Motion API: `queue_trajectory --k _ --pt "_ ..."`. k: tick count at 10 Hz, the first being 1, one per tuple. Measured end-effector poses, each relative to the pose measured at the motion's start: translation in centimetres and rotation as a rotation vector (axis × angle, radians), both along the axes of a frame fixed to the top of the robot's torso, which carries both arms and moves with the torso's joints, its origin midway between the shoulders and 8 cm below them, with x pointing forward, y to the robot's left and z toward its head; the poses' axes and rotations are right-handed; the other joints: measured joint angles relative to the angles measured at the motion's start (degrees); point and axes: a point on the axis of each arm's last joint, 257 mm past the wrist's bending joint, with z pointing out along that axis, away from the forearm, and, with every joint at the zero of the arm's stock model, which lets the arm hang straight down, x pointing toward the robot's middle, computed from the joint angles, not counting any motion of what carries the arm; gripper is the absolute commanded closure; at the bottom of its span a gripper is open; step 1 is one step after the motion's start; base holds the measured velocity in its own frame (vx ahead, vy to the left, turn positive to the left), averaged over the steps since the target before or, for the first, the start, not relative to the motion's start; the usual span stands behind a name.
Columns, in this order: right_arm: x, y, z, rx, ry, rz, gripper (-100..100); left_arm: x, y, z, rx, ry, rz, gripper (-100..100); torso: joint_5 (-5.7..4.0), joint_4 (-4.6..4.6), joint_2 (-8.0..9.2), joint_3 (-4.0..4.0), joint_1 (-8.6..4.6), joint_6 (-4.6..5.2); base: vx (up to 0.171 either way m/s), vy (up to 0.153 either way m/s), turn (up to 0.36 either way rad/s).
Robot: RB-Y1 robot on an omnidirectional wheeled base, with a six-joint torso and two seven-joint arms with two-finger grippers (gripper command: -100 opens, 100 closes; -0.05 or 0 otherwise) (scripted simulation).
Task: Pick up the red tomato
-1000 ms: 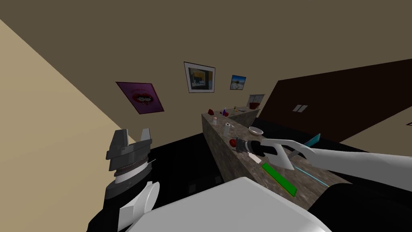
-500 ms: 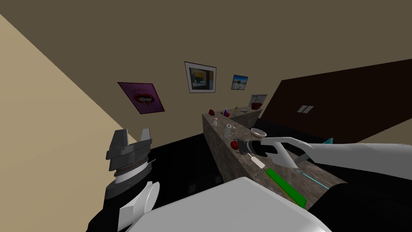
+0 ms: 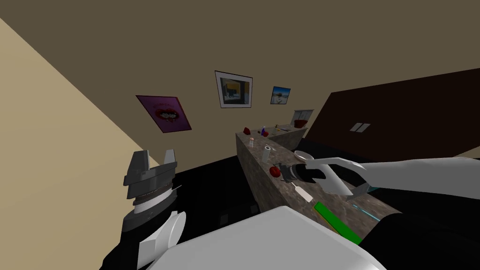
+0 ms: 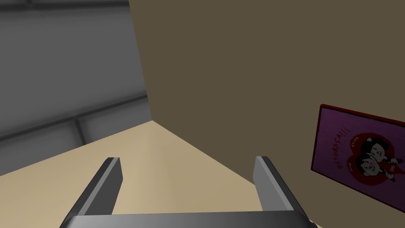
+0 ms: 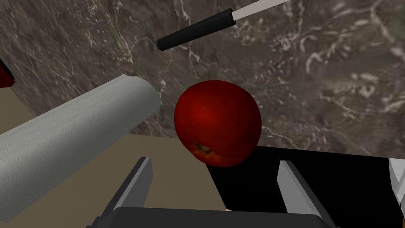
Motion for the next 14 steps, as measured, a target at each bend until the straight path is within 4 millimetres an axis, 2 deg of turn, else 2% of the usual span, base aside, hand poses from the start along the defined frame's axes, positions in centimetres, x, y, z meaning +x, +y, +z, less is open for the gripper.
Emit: queue_trajectory --k 5,6,7,14 --pt "-2.2 -1.7 -0.8 -0.087 0.068 0.055 -100 0.0 0.0 0.0 0.000 0.000 0.000 0 0.00 0.00 -0.01 -0.01 0.03 0.00 0.052 -0.019 0.012" --pt "-2.2 -1.8 -0.8 -0.090 0.069 0.059 0 0.0 0.0 0.0 0.000 0.000 0.000 0 0.00 0.02 0.07 0.04 0.05 0.00 0.000 0.000 0.000" --pt "-2.2 -1.8 -0.8 -0.090 0.069 0.059 -100 0.0 0.0 0.0 0.000 0.000 0.000 0 0.01 0.03 0.14 0.08 0.08 0.01 0.027 0.017 -0.066" --pt "-2.5 -2.7 -1.3 -0.091 0.046 0.069 -100 0.0 0.0 0.0 0.000 0.000 0.000 0 0.03 0.03 0.11 0.06 0.13 0.00 0.039 0.023 -0.039"
